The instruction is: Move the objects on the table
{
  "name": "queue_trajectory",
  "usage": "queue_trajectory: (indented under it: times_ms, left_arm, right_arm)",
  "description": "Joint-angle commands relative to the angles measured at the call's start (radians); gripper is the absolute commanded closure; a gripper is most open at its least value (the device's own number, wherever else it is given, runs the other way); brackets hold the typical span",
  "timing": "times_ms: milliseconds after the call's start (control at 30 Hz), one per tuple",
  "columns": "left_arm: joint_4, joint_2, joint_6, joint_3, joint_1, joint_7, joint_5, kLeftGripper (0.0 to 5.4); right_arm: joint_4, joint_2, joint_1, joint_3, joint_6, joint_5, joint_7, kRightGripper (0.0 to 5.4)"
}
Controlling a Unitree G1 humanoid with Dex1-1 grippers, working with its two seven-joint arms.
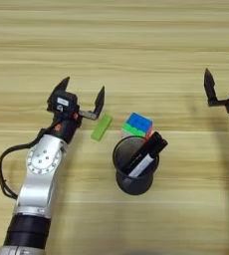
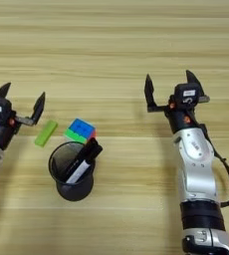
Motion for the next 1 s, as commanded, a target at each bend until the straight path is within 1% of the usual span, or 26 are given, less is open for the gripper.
queue_trajectory:
  times_ms: [33,167,267,467,567,733,867,1000]
  left_arm:
    - [0.042,-0.012,-0.049,0.04,-0.062,0.072,0.027,0.02]
    - [0.083,-0.009,-0.075,0.054,-0.097,0.105,0.039,0.02]
    - [0.127,-0.003,-0.11,0.066,-0.116,0.11,0.042,0.02]
    - [0.192,0.0,-0.196,0.08,-0.127,0.112,0.042,0.02]
    - [0.217,-0.008,-0.218,0.086,-0.121,0.109,0.03,0.02]
    - [0.236,-0.011,-0.238,0.081,-0.1,0.106,0.036,0.02]
    - [0.235,-0.014,-0.235,0.084,-0.092,0.106,0.031,0.02]
    - [0.221,-0.02,-0.216,0.082,-0.076,0.107,0.029,0.02]
  right_arm:
    - [-0.019,-0.007,0.013,0.004,-0.009,-0.014,-0.002,0.0]
    - [-0.028,-0.01,0.017,0.005,-0.009,-0.015,0.0,0.0]
    - [-0.033,-0.011,0.02,0.004,-0.009,-0.017,0.002,0.0]
    - [-0.034,-0.014,0.024,0.0,-0.012,-0.021,0.005,0.0]
    - [-0.038,-0.013,0.027,0.003,-0.017,-0.027,0.002,0.0]
    - [-0.048,-0.011,0.034,0.006,-0.021,-0.031,0.005,0.0]
    - [-0.049,-0.012,0.039,0.006,-0.025,-0.029,0.006,0.0]
    - [-0.053,-0.013,0.045,0.006,-0.028,-0.027,0.009,0.0]
